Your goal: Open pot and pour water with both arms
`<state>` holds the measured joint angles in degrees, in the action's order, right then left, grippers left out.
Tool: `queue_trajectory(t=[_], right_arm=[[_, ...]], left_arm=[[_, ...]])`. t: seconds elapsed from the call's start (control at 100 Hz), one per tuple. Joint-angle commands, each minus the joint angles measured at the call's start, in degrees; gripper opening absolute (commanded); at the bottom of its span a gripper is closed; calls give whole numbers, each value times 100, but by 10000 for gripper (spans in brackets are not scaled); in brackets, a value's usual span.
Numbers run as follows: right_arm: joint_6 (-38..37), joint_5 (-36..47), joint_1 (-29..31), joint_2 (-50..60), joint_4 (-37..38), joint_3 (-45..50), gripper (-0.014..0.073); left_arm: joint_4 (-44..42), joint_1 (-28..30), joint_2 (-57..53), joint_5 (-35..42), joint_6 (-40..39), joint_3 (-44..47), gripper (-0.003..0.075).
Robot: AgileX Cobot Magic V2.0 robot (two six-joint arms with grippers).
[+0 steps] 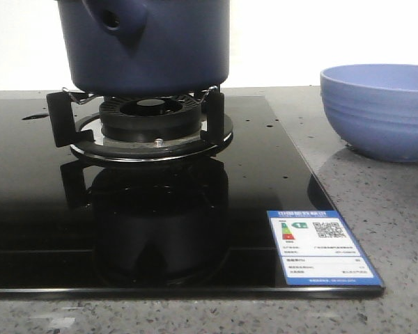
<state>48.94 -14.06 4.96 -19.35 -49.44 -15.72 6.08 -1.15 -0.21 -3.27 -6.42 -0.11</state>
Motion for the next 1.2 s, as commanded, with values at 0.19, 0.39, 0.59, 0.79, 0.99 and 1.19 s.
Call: queue_trajectory(t=[0.19, 0.39, 0.59, 0.79, 0.99, 1.19], right_arm=[[-510, 615, 44, -16, 367, -147, -53], [-4894, 821, 44, 233, 4657, -16, -53], [-5066, 1201, 44, 1112, 4944, 905, -53], [-5066, 1188, 44, 2060, 4985, 1784, -53], [-5075, 839, 44, 2093, 5184, 1762, -53], [-5075, 813, 44, 2093, 5193, 1762, -53]], left_arm=[[-15, 7, -167, 382, -55, 203, -20], [-15, 7, -167, 382, -55, 203, -20], [-15, 7, -167, 382, -55, 203, -20], [-15, 7, -167, 382, -55, 203, -20], [-15, 7, -159, 382, -55, 203, -20], [-15, 7, -159, 382, -55, 203, -20]])
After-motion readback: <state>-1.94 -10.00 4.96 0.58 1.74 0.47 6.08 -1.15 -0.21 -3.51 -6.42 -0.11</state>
